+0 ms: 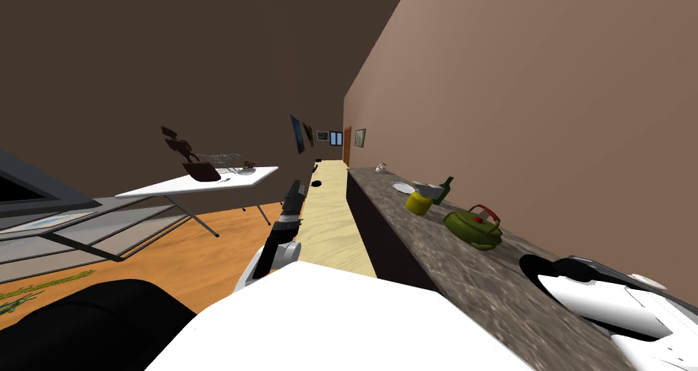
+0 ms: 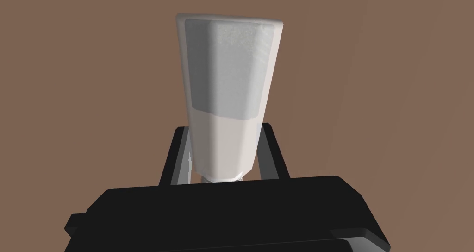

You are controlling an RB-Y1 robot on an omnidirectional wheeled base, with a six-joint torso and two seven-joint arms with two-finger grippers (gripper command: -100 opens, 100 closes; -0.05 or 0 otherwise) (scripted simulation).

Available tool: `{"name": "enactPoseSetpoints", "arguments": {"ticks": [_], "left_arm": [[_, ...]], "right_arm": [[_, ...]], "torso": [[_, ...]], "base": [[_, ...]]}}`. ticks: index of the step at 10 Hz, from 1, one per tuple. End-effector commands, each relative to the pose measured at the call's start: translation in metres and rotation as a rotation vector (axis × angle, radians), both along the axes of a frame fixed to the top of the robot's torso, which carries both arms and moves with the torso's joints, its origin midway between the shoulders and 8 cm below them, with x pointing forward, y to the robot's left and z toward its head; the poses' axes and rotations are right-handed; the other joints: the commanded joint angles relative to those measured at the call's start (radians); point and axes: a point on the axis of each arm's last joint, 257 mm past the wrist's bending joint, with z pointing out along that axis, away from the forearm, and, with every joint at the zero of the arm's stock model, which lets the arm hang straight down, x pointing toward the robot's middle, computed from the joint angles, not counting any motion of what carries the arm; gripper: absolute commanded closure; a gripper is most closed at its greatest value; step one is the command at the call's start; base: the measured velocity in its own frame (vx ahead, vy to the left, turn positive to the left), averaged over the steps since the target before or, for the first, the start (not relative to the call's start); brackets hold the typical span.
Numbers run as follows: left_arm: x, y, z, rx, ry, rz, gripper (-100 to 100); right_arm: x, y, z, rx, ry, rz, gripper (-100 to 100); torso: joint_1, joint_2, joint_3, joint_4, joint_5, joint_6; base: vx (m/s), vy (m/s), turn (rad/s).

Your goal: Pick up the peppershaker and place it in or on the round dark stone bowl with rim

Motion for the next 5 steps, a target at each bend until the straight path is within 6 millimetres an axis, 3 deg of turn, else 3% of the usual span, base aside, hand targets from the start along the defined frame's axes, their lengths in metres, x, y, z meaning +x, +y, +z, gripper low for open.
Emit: {"name": "enactPoseSetpoints", "arguments": {"ticks": [1, 2, 3, 4, 5], "left_arm": [[0.0000, 0.0000, 0.0000, 0.000, 0.000, 0.000, 0], [0.0000, 0.0000, 0.0000, 0.000, 0.000, 0.000, 0], [0.0000, 0.0000, 0.0000, 0.000, 0.000, 0.000, 0], [0.0000, -0.0001, 0.0000, 0.000, 0.000, 0.000, 0], [0.0000, -0.0001, 0.0000, 0.000, 0.000, 0.000, 0]], "right_arm": [[-0.0149, -0.0029, -0.0098, 0.017, 0.019, -0.042, 100], [-0.0174, -0.0034, -0.0117, 0.020, 0.023, -0.050, 100], [-0.0146, -0.0043, -0.0088, 0.017, 0.017, -0.042, 100], [-0.0159, -0.0049, -0.0085, 0.018, 0.019, -0.045, -100], [-0.0159, -0.0050, -0.0085, 0.018, 0.019, -0.045, -100]], "torso": [[0.000, 0.000, 0.000, 0.000, 0.000, 0.000], [0.000, 0.002, 0.001, 0.000, 0.001, 0.000], [0.003, 0.003, 0.002, 0.001, 0.001, 0.000], [0.009, 0.004, 0.003, 0.001, 0.003, 0.000], [0.014, 0.005, 0.003, 0.001, 0.004, 0.000]], "base": [[0.043, -0.203, 0.102], [0.036, -0.177, 0.077], [0.018, -0.071, 0.012], [0.004, -0.017, -0.001], [0.002, -0.007, 0.001]]}}
